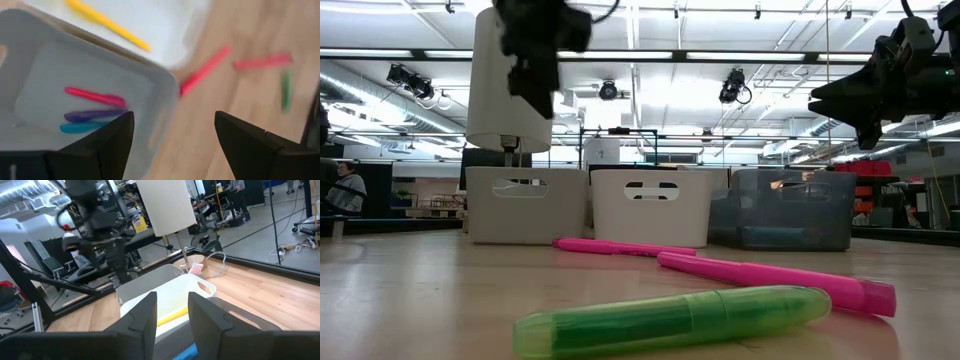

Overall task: Pick & Place Markers
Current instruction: Put the green pen into the gray bin

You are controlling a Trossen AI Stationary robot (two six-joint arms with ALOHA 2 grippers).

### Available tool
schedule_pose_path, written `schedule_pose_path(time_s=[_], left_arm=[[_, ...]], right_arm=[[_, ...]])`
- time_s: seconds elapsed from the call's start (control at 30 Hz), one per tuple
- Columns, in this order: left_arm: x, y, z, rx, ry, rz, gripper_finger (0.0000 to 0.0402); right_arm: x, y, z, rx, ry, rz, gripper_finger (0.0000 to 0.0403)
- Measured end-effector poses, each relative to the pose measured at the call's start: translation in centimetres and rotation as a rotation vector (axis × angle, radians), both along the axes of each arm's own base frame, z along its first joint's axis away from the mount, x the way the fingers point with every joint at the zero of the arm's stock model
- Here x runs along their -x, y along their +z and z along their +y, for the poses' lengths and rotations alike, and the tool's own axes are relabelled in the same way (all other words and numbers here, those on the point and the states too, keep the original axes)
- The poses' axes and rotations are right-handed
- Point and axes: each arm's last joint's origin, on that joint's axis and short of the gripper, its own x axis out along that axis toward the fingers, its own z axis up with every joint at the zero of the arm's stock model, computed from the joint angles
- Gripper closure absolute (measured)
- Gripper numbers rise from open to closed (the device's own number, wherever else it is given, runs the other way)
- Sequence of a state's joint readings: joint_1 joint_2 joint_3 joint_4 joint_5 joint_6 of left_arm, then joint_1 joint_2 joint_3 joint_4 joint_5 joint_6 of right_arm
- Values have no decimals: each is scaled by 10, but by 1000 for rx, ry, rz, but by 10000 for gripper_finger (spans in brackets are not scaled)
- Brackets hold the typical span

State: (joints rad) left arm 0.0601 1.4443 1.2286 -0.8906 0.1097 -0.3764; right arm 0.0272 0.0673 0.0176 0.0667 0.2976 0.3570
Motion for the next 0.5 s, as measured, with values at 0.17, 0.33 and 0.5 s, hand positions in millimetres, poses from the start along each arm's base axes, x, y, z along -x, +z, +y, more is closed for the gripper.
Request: schedule_pose_path(time_s=[0.17, 0.33, 0.5], left_arm=[[21, 3, -30, -48, -219, 10, 122], [32, 1, -57, -16, -379, 4, 122], [40, -2, -79, -4, -533, 32, 122]], right_arm=[[0, 0, 0, 0, 0, 1, 292], [0, 0, 0, 0, 0, 1, 292], [0, 0, 0, 0, 0, 0, 292]])
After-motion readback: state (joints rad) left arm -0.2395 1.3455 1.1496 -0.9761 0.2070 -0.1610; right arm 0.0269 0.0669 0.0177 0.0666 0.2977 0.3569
